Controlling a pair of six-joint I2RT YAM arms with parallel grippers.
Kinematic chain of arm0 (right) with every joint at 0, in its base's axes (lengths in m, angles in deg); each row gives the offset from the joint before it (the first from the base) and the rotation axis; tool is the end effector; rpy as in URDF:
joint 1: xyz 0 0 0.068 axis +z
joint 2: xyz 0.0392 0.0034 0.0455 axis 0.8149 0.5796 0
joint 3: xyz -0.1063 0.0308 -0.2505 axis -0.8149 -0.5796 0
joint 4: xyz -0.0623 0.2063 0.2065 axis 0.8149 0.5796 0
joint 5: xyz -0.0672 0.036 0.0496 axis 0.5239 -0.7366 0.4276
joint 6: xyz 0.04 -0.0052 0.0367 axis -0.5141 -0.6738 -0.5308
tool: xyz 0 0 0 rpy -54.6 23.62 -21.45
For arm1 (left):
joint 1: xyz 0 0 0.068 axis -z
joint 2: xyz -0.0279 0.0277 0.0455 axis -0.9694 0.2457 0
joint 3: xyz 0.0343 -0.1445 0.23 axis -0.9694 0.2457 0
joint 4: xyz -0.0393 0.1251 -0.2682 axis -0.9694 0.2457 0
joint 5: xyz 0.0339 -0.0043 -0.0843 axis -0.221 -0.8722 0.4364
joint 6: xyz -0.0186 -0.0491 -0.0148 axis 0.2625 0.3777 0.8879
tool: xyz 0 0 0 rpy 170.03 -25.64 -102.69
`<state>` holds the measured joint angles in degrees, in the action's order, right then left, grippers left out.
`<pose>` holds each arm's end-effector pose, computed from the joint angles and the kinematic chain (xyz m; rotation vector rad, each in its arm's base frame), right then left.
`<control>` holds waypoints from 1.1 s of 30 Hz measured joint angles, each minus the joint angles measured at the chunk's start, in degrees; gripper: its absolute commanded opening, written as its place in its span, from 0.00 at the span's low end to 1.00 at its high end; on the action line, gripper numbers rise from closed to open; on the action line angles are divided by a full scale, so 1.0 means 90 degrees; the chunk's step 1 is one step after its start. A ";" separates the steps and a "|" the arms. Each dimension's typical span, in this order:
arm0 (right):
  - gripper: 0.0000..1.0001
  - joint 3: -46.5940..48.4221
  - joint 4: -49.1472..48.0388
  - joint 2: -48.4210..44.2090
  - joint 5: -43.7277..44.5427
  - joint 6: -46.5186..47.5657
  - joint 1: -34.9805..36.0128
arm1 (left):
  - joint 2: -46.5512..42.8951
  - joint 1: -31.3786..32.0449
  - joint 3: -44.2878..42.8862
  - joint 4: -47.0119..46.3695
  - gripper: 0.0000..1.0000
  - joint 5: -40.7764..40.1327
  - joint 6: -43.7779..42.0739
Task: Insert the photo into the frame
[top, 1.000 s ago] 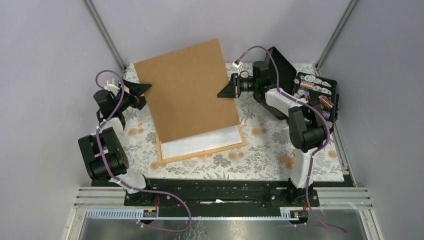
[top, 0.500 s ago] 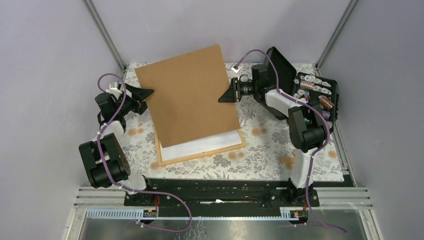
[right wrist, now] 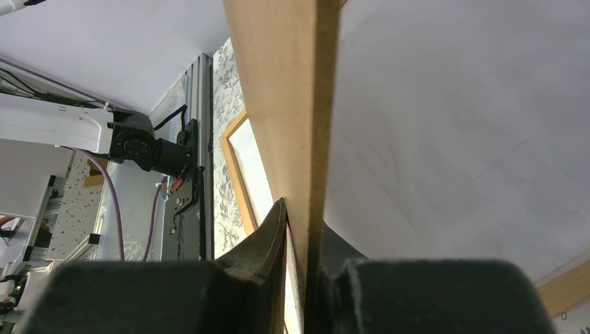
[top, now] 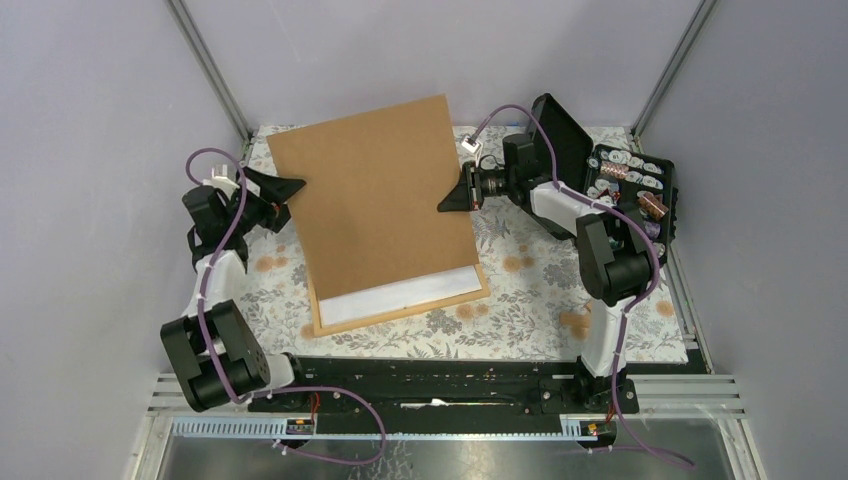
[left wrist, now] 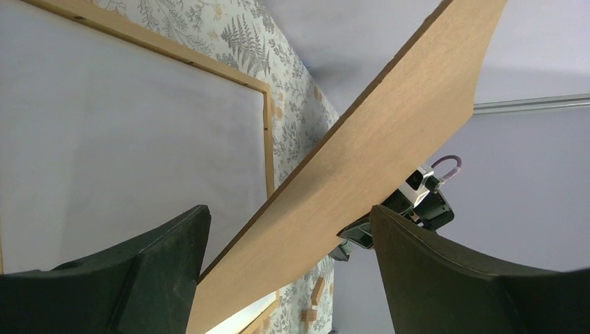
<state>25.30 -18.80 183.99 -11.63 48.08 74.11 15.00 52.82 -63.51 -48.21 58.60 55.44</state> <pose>0.4320 0.1886 0.2022 -0.9149 1.7906 1.4665 0.3052 0.0992 0.2436 -0.7310 1.8254 -1.2080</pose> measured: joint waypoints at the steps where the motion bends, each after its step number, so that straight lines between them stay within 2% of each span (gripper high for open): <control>1: 0.17 0.0000 0.0019 -0.0012 0.0002 0.0010 0.0000 | -0.0090 0.0000 0.0002 0.0036 0.87 -0.0015 0.0000; 8: 0.17 -0.0022 0.0410 -0.0051 0.0126 0.0318 0.0107 | -0.0695 -0.0039 0.0376 0.0279 0.86 -0.0304 -0.0109; 15: 0.18 -0.0129 0.0806 -0.0051 0.0461 0.0539 0.0236 | -0.0707 -0.0061 0.0726 0.0403 0.86 -0.0593 -0.0277; 33: 0.20 -0.0437 0.1052 -0.0129 0.0882 0.0515 0.0318 | -0.0707 0.0039 0.0729 0.0721 0.85 -0.0748 -0.0503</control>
<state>21.37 -9.33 182.83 -3.69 52.71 76.97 8.64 53.17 -56.95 -41.72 51.87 50.92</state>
